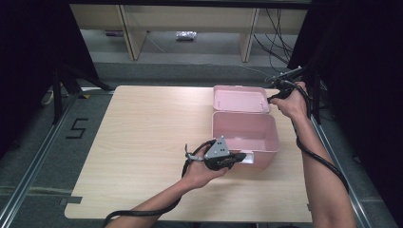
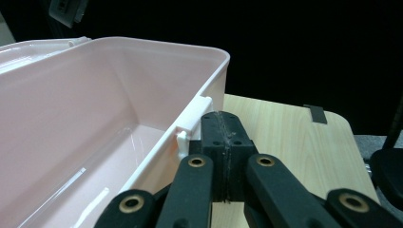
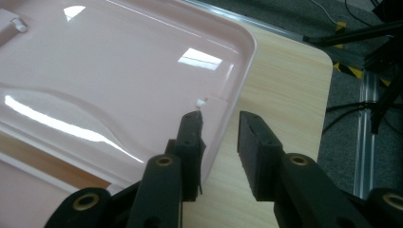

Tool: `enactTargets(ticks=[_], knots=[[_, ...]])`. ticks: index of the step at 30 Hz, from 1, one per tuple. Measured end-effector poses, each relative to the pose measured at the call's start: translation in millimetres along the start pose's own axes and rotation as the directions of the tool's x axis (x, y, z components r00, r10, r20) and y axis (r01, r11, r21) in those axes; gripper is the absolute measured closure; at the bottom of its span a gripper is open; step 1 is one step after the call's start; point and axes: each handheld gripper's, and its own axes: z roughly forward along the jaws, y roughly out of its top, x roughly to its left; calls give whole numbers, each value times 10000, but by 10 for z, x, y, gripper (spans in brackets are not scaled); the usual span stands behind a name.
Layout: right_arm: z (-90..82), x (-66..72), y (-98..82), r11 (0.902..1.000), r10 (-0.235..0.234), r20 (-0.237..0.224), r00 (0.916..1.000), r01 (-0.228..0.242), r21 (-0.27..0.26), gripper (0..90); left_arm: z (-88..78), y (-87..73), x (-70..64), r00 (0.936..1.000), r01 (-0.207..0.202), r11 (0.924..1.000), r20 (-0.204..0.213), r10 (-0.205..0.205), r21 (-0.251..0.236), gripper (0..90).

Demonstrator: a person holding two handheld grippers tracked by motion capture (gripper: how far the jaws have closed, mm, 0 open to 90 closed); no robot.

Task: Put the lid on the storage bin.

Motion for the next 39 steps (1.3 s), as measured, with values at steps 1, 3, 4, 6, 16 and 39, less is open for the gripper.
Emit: enactTargets(ticks=[1, 3, 4, 6, 16, 39], knots=[[16, 3, 6, 10000, -55, 95, 9999, 56, -29, 712, 6, 1, -1, 10000, -92, 9999, -10, 92, 93, 896], [50, 28, 14, 9999, 139, 52, 9999, -138, -99, 712, 29, -6, -5, 9998, -171, 9998, -37, 171, 132, 896], [38, 31, 22, 9997, 204, 42, 9998, -204, 92, 711, 37, -13, -4, 9997, -216, 9997, -93, 217, 133, 897], [53, 14, 32, 10000, 84, 93, 9999, -85, 44, 712, 59, -25, -3, 9997, -207, 9997, -96, 208, 97, 897], [125, -45, 93, 9982, 567, 273, 9980, -572, 183, 704, 112, -79, -26, 9996, -281, 9996, -89, 281, -15, 898], [428, -99, 197, 9918, 1184, 467, 9919, -1204, 438, 747, 136, -81, -41, 9995, -34, 9999, -312, 37, 110, 899]])
